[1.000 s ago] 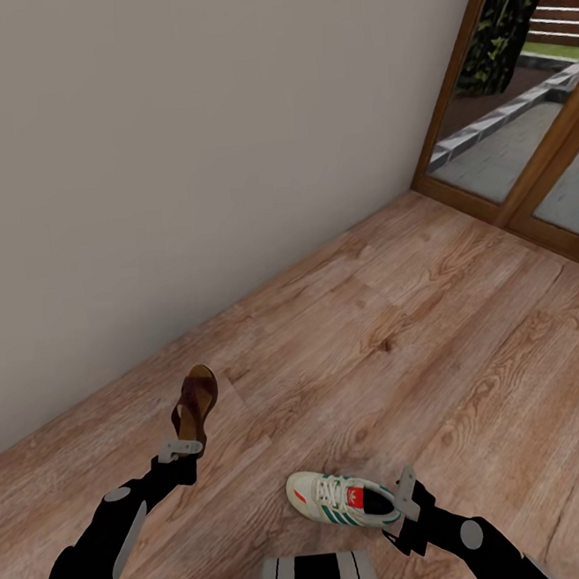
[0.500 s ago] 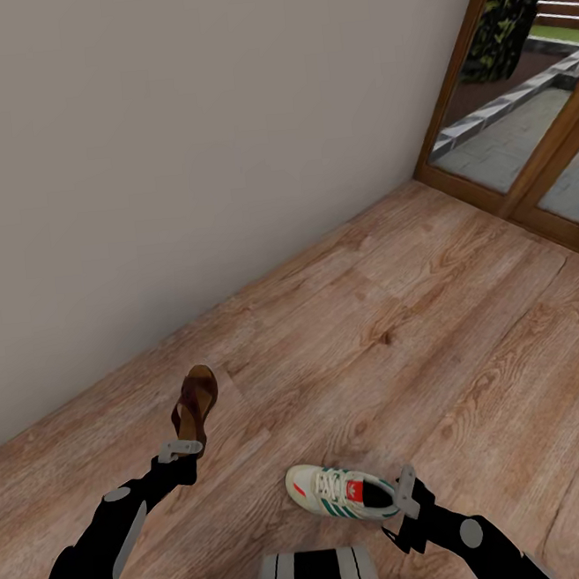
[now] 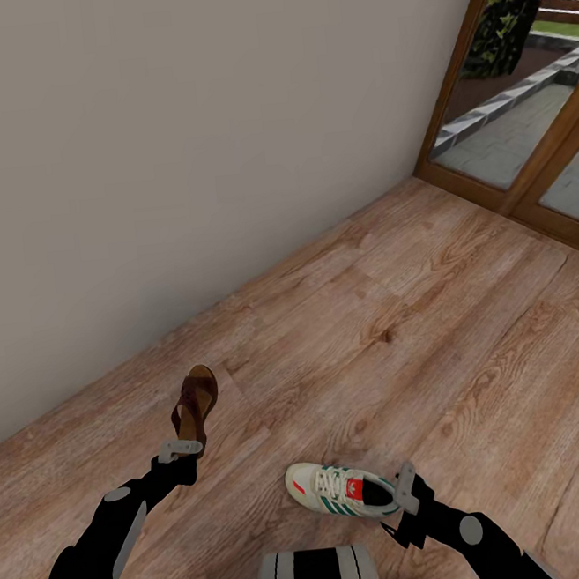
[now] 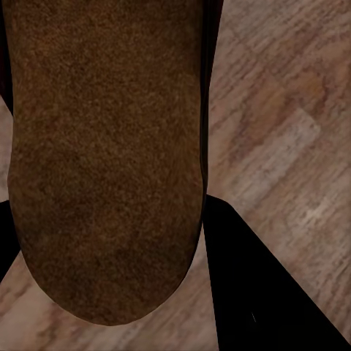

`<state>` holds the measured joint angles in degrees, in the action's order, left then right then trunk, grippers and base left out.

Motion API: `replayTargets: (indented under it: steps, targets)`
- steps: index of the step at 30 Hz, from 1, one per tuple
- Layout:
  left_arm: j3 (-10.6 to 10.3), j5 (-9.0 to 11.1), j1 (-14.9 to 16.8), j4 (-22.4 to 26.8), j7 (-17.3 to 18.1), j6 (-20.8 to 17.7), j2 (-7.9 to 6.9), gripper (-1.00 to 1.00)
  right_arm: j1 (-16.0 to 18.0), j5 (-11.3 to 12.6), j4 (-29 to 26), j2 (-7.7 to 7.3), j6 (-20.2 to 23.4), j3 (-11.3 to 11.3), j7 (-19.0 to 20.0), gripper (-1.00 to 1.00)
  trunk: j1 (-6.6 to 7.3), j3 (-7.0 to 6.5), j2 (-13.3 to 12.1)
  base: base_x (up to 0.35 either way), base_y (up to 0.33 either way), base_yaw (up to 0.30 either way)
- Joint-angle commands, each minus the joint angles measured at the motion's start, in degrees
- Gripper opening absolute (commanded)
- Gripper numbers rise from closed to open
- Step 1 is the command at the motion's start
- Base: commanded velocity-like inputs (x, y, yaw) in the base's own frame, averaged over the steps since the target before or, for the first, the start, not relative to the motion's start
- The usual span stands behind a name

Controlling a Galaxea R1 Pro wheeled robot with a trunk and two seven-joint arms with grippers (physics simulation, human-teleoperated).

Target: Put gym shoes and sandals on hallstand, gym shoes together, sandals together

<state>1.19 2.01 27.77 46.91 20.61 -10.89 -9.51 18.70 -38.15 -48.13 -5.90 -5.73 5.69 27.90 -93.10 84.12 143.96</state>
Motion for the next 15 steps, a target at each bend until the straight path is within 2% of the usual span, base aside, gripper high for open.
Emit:
replayTargets:
  steps: [1, 9, 15]
  targets:
    - [0.1, 0.0, 0.0, 0.1, 0.4, -0.4, 0.01, -1.0, 0.0, -0.6, -0.1, -0.02, -0.3, 0.0, 0.0, 1.0, 0.01, 0.04, 0.0, 0.0, 0.0, 0.0]
    - [0.2, 0.0, 0.0, 0.1, 0.4, -0.4, 0.01, -1.0, 0.0, -0.5, -1.0, 0.01, 0.0, 0.1, -4.0, 1.0, 0.01, 0.05, 0.0, 0.0, 0.0, 0.0]
    - [0.2, 0.0, 0.0, 0.1, 0.4, -0.4, 0.01, -1.0, 0.0, -0.4, -1.1, 0.01, 1.5, 0.2, -5.0, 1.0, 0.01, 0.05, 0.0, 0.0, 0.0, 0.0]
